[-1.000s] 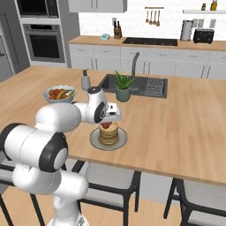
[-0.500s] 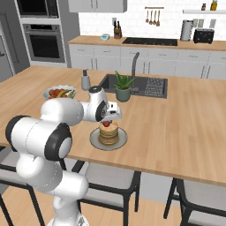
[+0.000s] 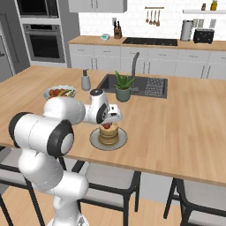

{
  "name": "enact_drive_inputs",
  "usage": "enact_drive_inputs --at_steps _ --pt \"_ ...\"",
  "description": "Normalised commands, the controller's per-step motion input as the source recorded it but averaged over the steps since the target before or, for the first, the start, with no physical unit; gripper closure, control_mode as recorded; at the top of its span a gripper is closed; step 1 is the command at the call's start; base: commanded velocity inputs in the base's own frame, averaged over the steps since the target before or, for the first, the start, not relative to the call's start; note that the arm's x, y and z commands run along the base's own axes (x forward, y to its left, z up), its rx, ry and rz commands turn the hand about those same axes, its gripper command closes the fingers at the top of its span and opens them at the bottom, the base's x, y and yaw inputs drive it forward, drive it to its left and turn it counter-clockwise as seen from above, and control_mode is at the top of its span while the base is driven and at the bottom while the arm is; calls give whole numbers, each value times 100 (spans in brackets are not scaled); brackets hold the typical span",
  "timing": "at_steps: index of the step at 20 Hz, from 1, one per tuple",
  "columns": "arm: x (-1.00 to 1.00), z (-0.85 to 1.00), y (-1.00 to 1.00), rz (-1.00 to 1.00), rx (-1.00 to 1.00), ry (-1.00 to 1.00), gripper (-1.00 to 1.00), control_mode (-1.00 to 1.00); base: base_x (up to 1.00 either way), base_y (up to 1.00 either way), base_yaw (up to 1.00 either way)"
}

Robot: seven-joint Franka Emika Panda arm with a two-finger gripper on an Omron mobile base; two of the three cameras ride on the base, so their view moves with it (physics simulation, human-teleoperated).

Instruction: Take the strawberry from the fridge and place it on top of the pancake, located on the dining counter.

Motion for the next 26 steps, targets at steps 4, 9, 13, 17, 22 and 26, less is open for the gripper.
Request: enact_drive_inputs --at_steps 4,9,13,17,22,26 --pt "1 -9 0 2 0 2 100 -100 0 0 0" --pt "0 18 0 1 0 0 100 -100 0 0 0" --pt "5 5 0 1 0 1 100 -100 0 0 0" --pt "14 -13 0 2 0 5 100 -100 0 0 0" --pt "9 -27 0 3 0 4 100 -100 0 0 0" --pt "0 -10 0 3 0 1 -100 -100 0 0 0"
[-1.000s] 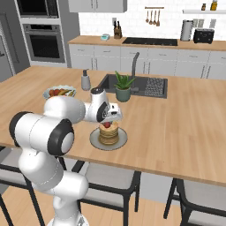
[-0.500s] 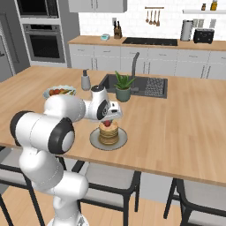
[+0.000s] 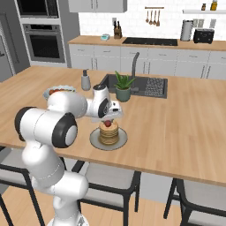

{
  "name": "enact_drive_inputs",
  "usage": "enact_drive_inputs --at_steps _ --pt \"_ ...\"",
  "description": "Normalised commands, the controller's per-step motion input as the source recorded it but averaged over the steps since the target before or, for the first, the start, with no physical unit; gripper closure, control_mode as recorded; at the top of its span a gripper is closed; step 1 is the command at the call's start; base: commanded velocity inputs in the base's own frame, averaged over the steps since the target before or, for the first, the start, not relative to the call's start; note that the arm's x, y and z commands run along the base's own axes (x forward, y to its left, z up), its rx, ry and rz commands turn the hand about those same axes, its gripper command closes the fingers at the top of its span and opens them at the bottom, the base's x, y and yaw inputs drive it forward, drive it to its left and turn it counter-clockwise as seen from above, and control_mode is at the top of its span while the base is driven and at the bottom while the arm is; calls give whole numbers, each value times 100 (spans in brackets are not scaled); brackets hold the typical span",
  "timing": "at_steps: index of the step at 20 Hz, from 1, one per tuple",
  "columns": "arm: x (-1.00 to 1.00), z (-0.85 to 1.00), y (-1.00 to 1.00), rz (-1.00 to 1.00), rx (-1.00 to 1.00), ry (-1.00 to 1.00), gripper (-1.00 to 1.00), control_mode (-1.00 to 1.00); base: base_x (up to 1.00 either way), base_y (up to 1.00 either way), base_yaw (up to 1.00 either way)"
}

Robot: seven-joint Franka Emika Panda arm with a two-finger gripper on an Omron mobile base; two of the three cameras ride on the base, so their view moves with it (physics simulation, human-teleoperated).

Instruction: Take the strawberry from the fridge and place it on top of the pancake, located on the dining counter.

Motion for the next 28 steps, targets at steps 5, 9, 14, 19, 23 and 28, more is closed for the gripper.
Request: enact_drive_inputs --at_steps 5,9,14,19,23,28 --pt "-7 0 0 3 0 0 -100 -100 0 0 0" --pt "-23 22 0 2 1 0 -100 -100 0 0 0" --pt "-25 83 0 2 2 0 -100 -100 0 0 0" --pt "-46 99 0 3 6 -1 -100 -100 0 0 0" --pt "-60 64 0 2 5 -6 -100 -100 0 0 0" --pt "-59 -1 0 5 0 -3 -100 -100 0 0 0"
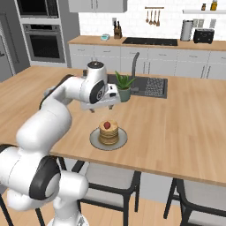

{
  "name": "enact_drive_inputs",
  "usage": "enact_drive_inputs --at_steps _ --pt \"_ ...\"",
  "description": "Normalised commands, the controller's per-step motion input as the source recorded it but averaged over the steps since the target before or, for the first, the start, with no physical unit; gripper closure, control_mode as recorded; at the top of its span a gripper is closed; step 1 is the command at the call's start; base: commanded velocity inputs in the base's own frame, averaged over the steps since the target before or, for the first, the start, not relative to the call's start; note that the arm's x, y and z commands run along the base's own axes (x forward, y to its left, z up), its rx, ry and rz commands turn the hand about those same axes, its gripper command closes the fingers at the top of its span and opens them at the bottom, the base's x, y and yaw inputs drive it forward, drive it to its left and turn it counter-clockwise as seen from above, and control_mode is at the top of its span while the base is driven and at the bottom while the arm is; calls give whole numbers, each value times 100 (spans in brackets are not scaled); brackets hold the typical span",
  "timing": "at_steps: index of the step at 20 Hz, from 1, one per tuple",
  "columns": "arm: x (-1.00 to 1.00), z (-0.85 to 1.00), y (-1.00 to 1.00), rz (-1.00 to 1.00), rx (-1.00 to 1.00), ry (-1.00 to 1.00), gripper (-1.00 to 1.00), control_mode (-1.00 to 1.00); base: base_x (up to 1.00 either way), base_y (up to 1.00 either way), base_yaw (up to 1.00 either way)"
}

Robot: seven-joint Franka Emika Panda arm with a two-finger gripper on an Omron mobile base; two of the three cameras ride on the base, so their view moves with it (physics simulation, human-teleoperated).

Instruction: Take the strawberry from the fridge and place it on top of the pancake, located on the dining counter.

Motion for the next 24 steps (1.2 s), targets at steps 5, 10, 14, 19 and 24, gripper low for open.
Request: enact_drive_inputs --at_steps 5,10,14,19,24 --pt "-63 30 -25 0 5 -11 -100 -100 0 0 0" --pt "-44 87 -4 -3 8 -11 -100 -100 0 0 0" --pt "-43 72 0 -4 4 -9 -100 -100 0 0 0" --pt "-42 49 0 -1 1 -5 -100 -100 0 0 0" --pt "-43 9 0 0 0 -2 -100 -100 0 0 0"
